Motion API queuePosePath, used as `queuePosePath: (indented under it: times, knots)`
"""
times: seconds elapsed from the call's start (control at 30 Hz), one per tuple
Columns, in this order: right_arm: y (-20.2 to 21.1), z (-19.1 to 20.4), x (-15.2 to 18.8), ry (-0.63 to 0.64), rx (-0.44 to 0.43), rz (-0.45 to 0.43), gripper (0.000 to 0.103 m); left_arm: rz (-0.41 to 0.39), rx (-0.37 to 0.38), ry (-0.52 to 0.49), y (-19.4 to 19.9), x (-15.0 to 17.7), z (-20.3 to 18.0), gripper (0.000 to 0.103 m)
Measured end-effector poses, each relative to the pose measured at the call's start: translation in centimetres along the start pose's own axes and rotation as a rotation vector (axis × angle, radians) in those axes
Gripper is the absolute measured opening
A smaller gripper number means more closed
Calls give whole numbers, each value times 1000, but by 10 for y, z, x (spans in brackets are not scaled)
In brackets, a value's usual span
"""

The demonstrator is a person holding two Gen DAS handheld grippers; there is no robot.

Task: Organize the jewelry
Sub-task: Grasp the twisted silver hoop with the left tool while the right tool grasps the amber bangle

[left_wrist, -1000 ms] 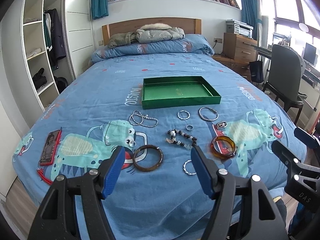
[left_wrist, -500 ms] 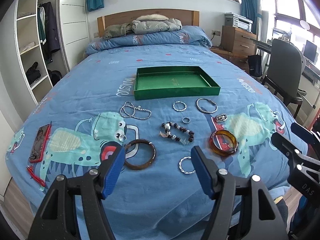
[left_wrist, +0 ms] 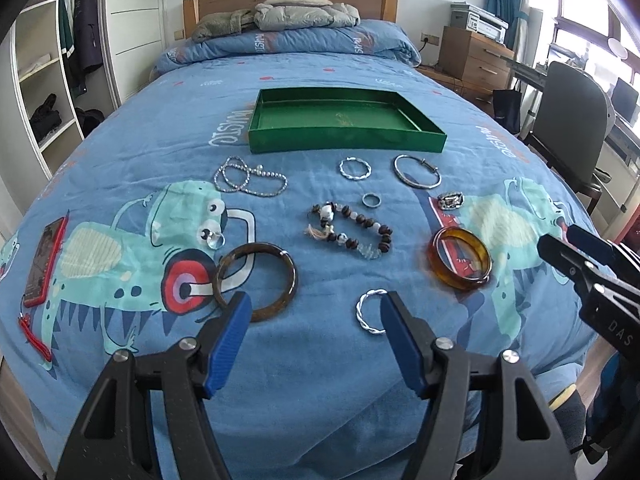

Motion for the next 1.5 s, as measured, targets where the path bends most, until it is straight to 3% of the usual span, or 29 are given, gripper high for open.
queuePosePath:
  times: [0.13,0.27,0.43,0.57,0.83,0.97,1.13,1.23,1.27,1.37,1.5]
  knots:
    - [-25,-2,5,-1,-19,56,59,40,33,1,-18,7,-4,63]
    - [-48,-5,13,-3,-40,105,52,92,81,1,-36,13,-12,50]
    - [-67,-11,18,-11,-64,143,49,135,113,-9,-53,19,-25,45]
    - [-81,-12,18,-8,-100,174,41,164,116,-2,-65,23,-28,34]
    - [-108,-3,23,45,-153,243,28,176,99,-14,-76,24,-29,32]
    - [-121,4,30,96,-152,281,27,205,74,-64,-84,27,-34,32]
    - [-133,9,29,132,-152,291,27,212,33,-128,-93,28,-40,28]
    - [-137,11,28,151,-150,284,25,204,27,-138,-96,23,-42,15]
    - [-138,11,27,151,-149,279,23,198,22,-139,-96,22,-42,6]
    - [-136,6,25,133,-132,258,13,168,28,-134,-91,17,-43,5]
    - [-127,1,22,101,-126,222,12,135,52,-113,-80,10,-40,5]
Point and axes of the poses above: each gripper's, at about its wrist camera, not at the fingertips, and y roughly against the way its jaws point, z to its left, x to its underside, the point moved 9 cm from there along -y, roughly the way its jaws point
